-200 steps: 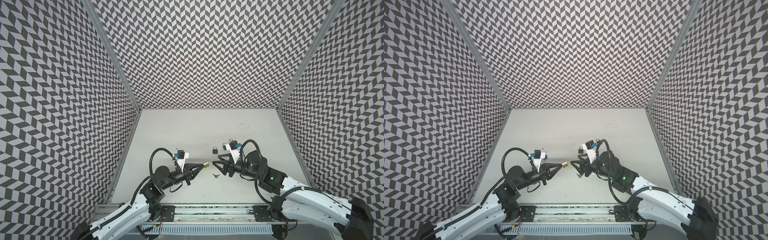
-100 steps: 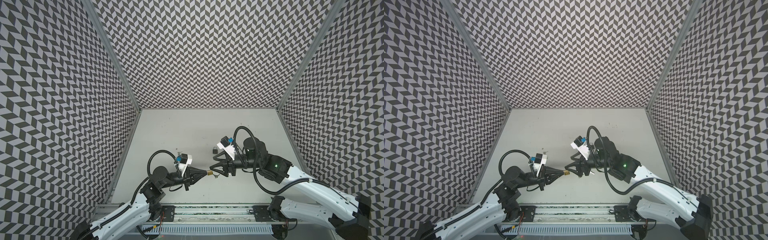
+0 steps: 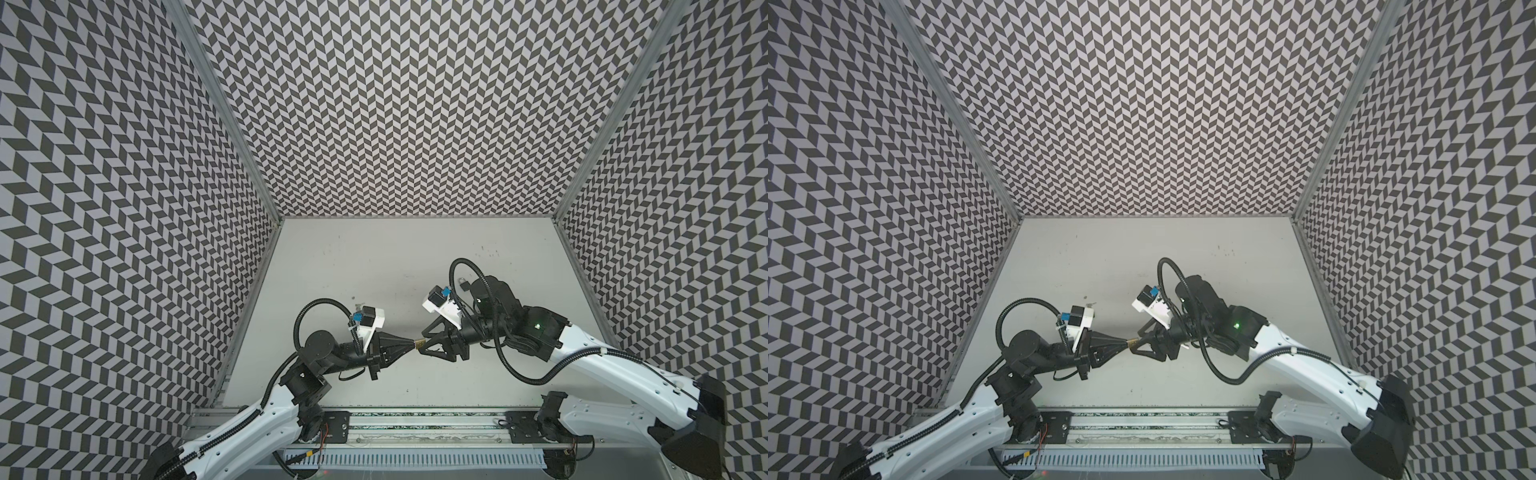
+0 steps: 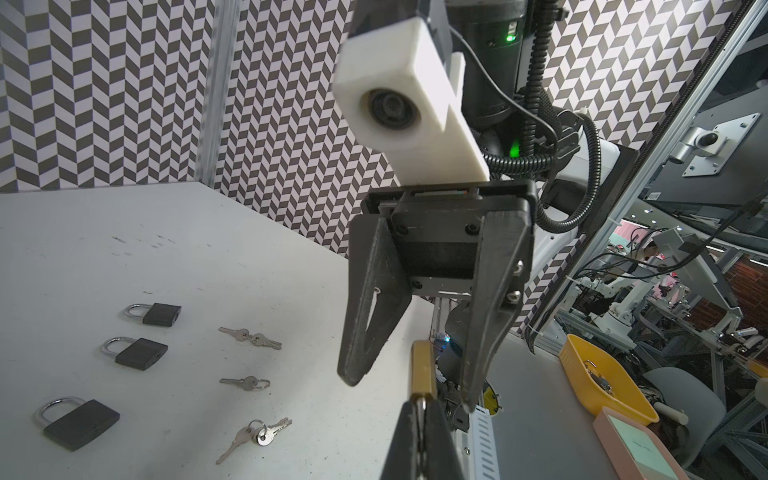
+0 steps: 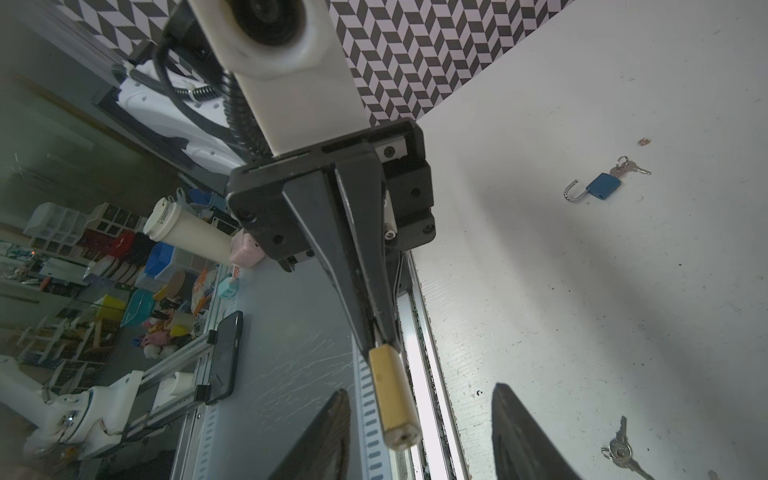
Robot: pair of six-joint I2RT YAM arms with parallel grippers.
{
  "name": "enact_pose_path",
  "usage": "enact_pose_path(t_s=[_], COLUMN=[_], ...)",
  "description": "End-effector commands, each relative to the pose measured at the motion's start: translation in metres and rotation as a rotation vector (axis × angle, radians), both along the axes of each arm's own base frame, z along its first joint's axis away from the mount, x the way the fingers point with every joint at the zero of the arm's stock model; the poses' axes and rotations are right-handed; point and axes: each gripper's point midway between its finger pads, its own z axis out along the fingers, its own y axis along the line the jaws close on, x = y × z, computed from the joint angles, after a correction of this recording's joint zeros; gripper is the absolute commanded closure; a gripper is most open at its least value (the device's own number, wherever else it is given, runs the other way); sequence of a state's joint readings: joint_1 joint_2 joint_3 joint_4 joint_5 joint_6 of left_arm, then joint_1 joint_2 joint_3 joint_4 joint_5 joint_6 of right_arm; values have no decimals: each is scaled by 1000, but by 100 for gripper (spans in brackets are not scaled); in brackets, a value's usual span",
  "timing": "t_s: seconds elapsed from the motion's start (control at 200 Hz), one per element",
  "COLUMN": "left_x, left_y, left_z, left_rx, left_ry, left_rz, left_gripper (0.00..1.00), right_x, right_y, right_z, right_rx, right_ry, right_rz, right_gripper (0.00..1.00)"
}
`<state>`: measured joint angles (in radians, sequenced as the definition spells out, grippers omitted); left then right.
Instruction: Lock with the key
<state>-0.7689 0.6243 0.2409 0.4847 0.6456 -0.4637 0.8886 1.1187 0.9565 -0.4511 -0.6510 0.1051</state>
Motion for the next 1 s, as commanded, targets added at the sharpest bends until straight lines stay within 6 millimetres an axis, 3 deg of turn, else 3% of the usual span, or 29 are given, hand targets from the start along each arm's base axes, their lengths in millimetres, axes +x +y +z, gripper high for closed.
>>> enact_pose_path(t_s=[0.0,0.145,0.461,0.581,0.621,0.736,0.776,0.856,0.996], left_x=[-1,-2,0,9,16,37,45,66,98], left_y=[-1,-1,-1,4,6,14,18,31,54], left_z=[14,13,14,18,20,19,15,1,-34], left_rx=[-19,-17,-19,-27,-28,-5,11,58,197], left_ry=[-38,-37,-31,-3,14,75,103,165,298], left_rz=[-14,-17,-7,59,101,230,287,428,638], left_gripper=[100,100,100,100,87,27,14,1,0], right_x=[-5,-6,-4,-2,0,19,31,54,79], right_y=[6,6,8,8,8,6,4,-1,-13], right_z=[22,23,21,22,24,26,25,19,1], right_rx=[70,76,74,83,88,90,85,90,159], right_ry=[-45,-44,-40,-53,-60,-88,-92,-97,-5], right_rz=[50,55,45,33,21,-97,-176,-324,-557], right_gripper=[52,58,88,100,100,100,100,100,100])
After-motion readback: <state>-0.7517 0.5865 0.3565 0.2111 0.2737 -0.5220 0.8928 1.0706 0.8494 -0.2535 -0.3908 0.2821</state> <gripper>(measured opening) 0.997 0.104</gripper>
